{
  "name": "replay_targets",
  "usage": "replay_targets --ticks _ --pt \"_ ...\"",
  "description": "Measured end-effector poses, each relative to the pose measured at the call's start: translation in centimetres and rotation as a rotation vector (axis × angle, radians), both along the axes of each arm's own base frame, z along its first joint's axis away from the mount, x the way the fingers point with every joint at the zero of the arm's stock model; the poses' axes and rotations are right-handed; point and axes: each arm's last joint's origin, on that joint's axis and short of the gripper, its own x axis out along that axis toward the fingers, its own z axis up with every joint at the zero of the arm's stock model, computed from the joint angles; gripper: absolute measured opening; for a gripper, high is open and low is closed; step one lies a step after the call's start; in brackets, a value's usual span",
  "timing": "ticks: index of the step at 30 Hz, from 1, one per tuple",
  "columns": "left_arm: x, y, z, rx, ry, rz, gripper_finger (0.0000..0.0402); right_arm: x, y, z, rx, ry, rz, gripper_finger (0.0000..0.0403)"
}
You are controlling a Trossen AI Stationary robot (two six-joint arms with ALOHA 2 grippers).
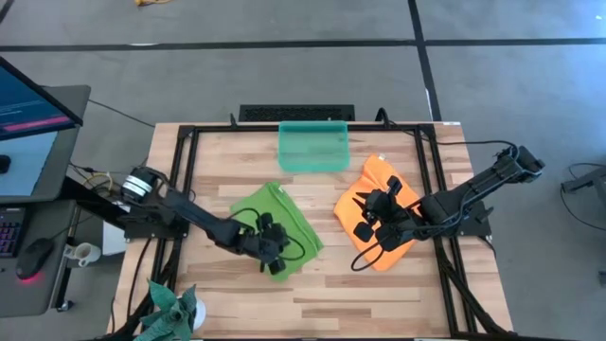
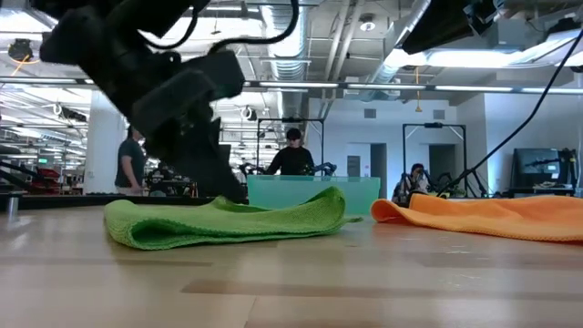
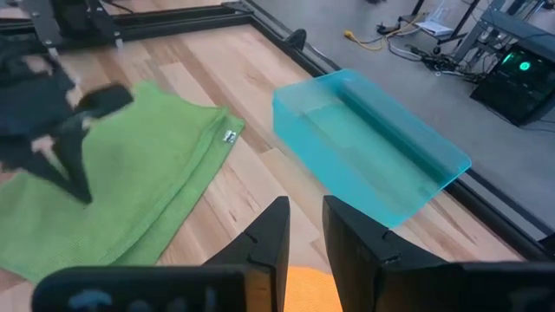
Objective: Roll microfiber towels into tight, uniform cylinder then place into a basket
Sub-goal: Fold the green microfiber towel
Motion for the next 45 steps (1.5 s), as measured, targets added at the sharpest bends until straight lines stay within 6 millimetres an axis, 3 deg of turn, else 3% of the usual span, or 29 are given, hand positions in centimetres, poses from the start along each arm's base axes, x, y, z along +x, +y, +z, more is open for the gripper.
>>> replay_targets --ticks 5,15,20,23,26,31,40,45 --pt "0.0 -1.1 -1.5 -0.088 0.041 -0.066 0.0000 0.0 0.0 0.0 0.000 0.000 0.000 0.0095" --pt "-0.9 -3.0 -1.5 -0.331 0.184 -0.311 0.0000 0.0 0.0 0.0 0.000 0.001 0.000 0.0095" --pt "-2.3 -3.7 -0.3 -0.350 0.238 -0.377 0.0000 0.0 0.0 0.0 0.000 0.000 0.000 0.0095" --pt "-2.9 -3.5 1.6 -0.287 0.207 -0.339 0.0000 0.0 0.0 0.0 0.000 0.000 0.000 0.0095" --pt "-3.6 -2.6 3.5 -0.130 0.161 -0.215 0.0000 0.0 0.0 0.0 0.000 0.000 0.000 0.0095" --pt "-3.5 -0.6 4.8 0.133 0.005 0.090 0.0000 0.0 0.0 0.0 0.003 -0.005 -0.001 0.0095" --pt "-0.9 3.7 1.0 0.159 0.122 0.222 0.0000 0.2 0.0 0.1 0.010 -0.019 -0.002 0.0095" --pt "-0.2 4.8 -0.2 0.130 0.140 0.254 0.0000 0.1 0.0 0.1 0.008 -0.016 -0.001 0.0095"
